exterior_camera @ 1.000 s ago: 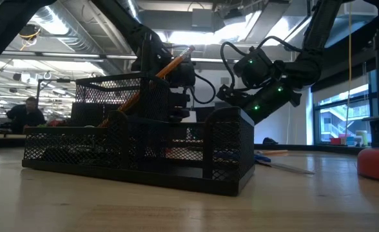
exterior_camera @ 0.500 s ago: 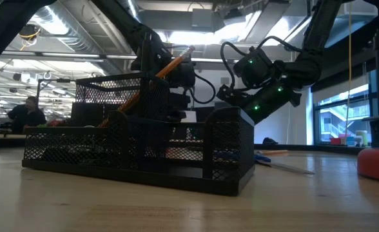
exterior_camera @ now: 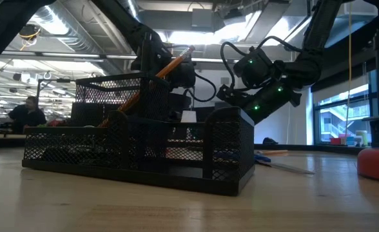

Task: Pick and place office supplies into organizer
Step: Put the red eraser into the desk organizer

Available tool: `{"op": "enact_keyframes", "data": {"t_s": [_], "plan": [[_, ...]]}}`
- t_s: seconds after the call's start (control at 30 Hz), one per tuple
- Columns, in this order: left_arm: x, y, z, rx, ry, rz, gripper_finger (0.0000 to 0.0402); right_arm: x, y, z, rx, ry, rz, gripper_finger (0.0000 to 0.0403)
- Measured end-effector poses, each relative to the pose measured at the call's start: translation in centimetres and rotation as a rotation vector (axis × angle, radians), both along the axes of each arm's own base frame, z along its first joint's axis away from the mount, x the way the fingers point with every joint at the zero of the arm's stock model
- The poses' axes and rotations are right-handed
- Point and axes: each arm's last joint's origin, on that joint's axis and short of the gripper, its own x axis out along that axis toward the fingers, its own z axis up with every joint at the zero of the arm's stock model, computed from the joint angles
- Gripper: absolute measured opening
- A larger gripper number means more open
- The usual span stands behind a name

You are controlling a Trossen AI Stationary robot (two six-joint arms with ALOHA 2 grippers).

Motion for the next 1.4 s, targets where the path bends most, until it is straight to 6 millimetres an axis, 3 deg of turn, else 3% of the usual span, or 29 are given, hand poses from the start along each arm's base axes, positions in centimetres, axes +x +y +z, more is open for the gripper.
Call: {"op": "enact_keyframes", "data": {"t_s": [0.5, 1.2, 1.4], "plan": [[0.25, -0.64, 0.00, 0.007, 0.000, -0.057, 0.0053, 0.00, 0.00, 0.00, 0.000, 0.000, 0.000, 0.0225], [0.30, -0.65, 0.02, 0.004, -0.004, -0.082, 0.0127, 0.00, 0.01, -0.01, 0.000, 0.001, 0.001, 0.0225], [-0.31, -0.89, -0.71, -0.010, 0.019, -0.062, 0.0128, -0.01, 0.00, -0.01, 0.001, 0.001, 0.000, 0.0225]]}}
